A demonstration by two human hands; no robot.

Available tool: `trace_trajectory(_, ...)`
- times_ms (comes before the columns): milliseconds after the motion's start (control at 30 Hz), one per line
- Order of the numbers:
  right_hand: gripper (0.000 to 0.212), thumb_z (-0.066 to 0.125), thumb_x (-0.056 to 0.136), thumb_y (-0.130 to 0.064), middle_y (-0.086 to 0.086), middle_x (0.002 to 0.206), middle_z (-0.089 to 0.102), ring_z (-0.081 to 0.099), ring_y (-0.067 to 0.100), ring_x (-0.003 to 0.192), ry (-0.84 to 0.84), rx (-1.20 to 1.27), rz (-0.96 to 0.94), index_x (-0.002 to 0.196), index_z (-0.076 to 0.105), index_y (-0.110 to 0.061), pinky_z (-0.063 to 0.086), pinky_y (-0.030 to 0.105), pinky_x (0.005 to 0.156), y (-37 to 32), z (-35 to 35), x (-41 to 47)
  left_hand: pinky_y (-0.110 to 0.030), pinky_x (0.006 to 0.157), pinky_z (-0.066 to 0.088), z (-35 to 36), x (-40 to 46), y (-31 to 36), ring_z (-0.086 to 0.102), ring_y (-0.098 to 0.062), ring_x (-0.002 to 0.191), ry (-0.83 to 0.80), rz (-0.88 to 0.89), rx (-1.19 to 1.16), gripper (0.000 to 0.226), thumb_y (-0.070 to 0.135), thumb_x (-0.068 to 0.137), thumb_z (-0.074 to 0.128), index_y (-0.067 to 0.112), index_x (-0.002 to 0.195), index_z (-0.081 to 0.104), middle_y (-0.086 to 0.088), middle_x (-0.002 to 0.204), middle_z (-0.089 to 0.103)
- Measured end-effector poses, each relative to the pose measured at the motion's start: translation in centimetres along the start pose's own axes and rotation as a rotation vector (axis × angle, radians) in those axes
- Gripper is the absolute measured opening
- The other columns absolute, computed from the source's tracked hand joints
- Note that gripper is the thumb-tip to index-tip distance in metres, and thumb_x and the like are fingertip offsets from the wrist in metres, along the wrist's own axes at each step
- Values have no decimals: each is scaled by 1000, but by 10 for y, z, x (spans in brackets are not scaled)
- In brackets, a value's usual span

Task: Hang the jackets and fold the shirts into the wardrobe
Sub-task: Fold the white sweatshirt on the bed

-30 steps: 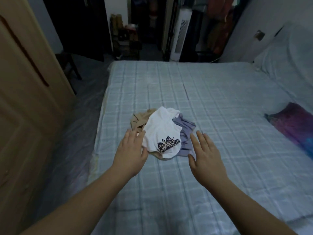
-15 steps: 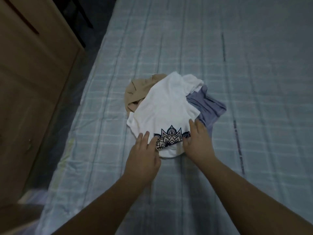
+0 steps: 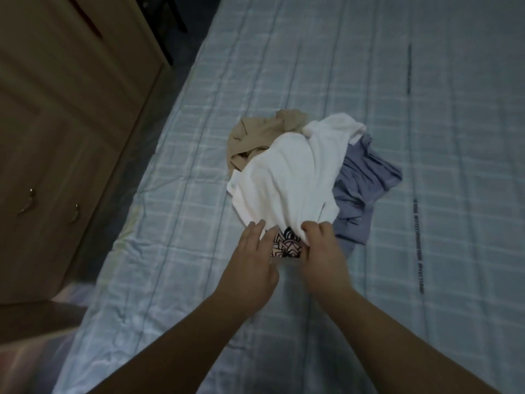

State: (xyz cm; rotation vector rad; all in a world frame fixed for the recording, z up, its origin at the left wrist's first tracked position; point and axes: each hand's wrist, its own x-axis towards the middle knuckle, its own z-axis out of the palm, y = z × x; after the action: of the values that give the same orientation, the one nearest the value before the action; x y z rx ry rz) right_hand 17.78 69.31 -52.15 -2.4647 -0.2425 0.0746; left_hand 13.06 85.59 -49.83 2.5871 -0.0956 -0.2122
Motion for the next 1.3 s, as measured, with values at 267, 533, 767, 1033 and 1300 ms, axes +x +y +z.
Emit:
trace_trajectory(267, 20, 46, 78, -25, -2, 86, 46, 48, 18, 71, -83, 181, -123, 82, 61, -13, 42, 35, 58, -61, -52, -140, -27, 109, 38, -27, -109, 41, 37, -14, 138, -183, -14, -375, 79, 18, 92, 56, 31, 154, 10, 1, 159, 21)
trace_trajectory(533, 33, 55, 70, -1, -3, 95, 52, 52, 15, 85, -215, 232, -150, 96, 62, -19, 45, 31, 73, -104, -71, -324, -39, 84, 50, -17, -274, 66, 57, -26, 99, -470, -34, -97, 56, 56, 78, 61, 35, 125, 38, -2, 114, 46)
trace_trajectory(767, 64, 50, 74, 10, -9, 124, 50, 54, 11, 117, -200, 405, -95, 128, 49, -23, 44, 30, 104, -118, -121, -413, -31, 85, 51, -18, -338, 109, 60, -21, 94, -114, -289, -819, 18, 3, 86, 60, 16, 100, 60, 0, 95, 64)
trace_trajectory(1033, 53, 52, 86, 3, -11, 125, 54, 54, 2, 113, -96, 236, 74, 131, 53, -25, 46, 30, 102, -85, -199, -438, -34, 78, 54, -61, -324, 162, 69, -16, 88, -77, -439, -1400, 37, -10, 89, 48, 15, 111, 66, -2, 98, 75)
trace_trajectory(1300, 54, 61, 93, -15, -16, 140, 48, 48, 0, 124, -85, 298, 40, 142, 44, -31, 45, 26, 104, -51, -290, -391, -28, 66, 49, -75, -272, 282, 61, -20, 72, -152, -332, -1419, 31, -13, 89, 37, 5, 90, 62, -5, 70, 68)
